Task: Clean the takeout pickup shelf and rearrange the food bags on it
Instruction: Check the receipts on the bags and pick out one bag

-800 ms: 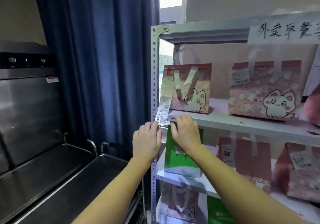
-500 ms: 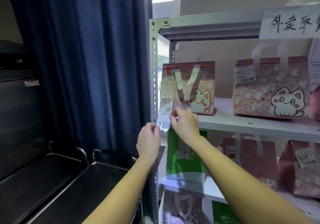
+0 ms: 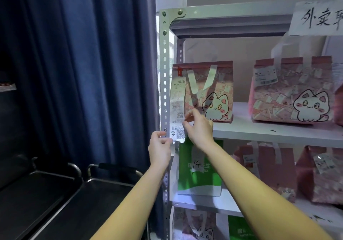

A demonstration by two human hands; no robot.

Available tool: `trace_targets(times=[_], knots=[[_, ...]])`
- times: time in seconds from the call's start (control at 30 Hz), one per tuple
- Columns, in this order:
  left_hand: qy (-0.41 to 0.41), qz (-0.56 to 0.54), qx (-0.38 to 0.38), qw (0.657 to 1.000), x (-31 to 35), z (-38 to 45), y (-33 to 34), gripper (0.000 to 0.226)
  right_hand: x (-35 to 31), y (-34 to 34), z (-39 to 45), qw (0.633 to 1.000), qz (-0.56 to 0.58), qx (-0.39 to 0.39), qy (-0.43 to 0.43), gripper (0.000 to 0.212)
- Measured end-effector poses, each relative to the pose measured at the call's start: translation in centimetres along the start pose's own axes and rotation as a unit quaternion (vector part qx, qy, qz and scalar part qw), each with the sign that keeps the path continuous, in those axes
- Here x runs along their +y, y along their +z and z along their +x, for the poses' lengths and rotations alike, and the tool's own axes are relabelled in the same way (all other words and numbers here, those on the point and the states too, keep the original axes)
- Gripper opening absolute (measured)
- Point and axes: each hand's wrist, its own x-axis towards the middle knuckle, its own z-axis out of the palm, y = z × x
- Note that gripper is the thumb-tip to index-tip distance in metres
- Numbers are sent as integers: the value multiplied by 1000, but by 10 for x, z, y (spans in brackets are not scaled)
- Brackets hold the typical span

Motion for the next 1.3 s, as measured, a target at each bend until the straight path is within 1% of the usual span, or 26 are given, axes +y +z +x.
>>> trace_targets(times=[0.27, 0.47, 0.7, 0.83, 0.9, 1.0, 1.1, 1.3], knots=[[23, 5, -8, 1000, -5, 0, -1, 24, 2, -13, -13, 991, 125, 24, -29, 15], [50, 56, -14, 997, -4, -6, -5, 17, -1, -17, -16, 996, 84, 8, -37, 14], [106, 89, 4, 990, 3, -9, -6, 22, 6, -22, -14, 998, 31, 3, -47, 11], [139, 97, 5, 986, 18, -13, 2, 24, 18, -32, -14, 998, 48, 8, -26, 12], [147, 86, -6, 985, 28, -16, 9, 23, 23, -43, -16, 997, 68, 22, -27, 12], [168, 64, -24, 983, 45, -22, 27, 18, 36, -65, -17, 994, 79, 64, -32, 12], [192, 41, -58, 979, 59, -29, 52, 13, 51, -91, -20, 995, 58, 83, -9, 13], [237, 36, -131, 962, 83, -45, 113, 15, 85, -147, -28, 992, 17, 127, 9, 15]])
